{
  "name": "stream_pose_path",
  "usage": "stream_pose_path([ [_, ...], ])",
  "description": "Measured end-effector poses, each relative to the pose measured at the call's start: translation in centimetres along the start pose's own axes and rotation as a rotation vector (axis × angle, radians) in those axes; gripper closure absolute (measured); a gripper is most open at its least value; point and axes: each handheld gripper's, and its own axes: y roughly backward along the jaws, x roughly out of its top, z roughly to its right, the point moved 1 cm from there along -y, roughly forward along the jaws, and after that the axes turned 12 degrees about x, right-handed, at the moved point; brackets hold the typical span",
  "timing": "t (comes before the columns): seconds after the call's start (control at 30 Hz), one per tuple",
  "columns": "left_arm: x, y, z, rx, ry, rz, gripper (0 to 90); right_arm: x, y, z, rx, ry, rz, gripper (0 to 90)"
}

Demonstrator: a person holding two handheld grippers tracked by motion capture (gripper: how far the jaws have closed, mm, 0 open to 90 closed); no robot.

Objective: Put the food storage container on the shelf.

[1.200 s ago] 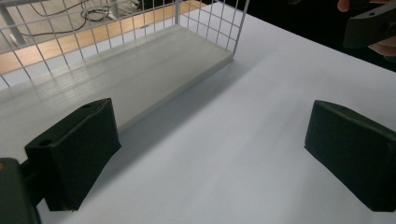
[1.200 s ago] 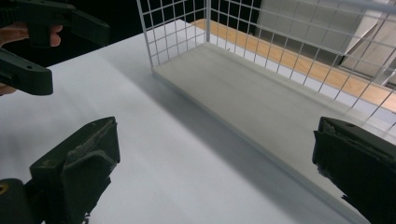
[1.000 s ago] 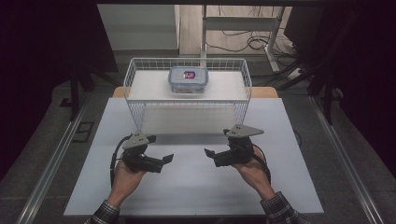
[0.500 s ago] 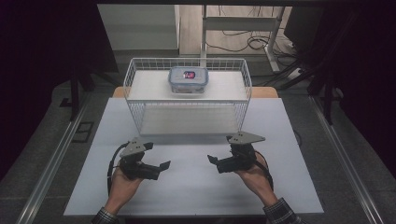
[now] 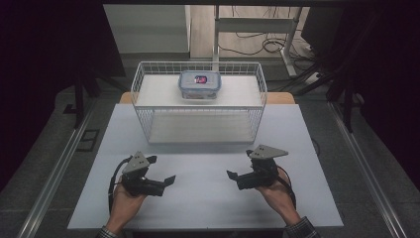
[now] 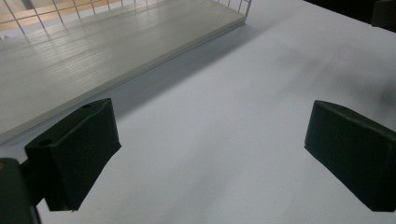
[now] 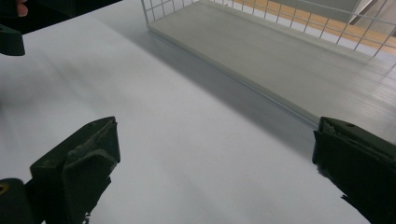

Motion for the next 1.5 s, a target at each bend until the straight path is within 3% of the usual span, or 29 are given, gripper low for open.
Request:
stream_pose_path([
  [0.5, -2.0, 1.3, -0.6, 0.039, 0.007, -0.019, 2.1, -1.9, 0.8, 0.0, -0.01, -0.023, -0.009, 0.6],
  [1.17, -4.1, 2.5, -1.2, 0.099, -0.012, -0.072, 1.6, -3.6, 0.7, -0.8, -0.014, -0.014, -0.043, 0.5],
  [1.5, -5.2, 3.3, -1.9, 0.112, 0.014, -0.105, 0.5, -4.3, 1.4, -0.8, -0.029, -0.046, -0.054, 0.0],
])
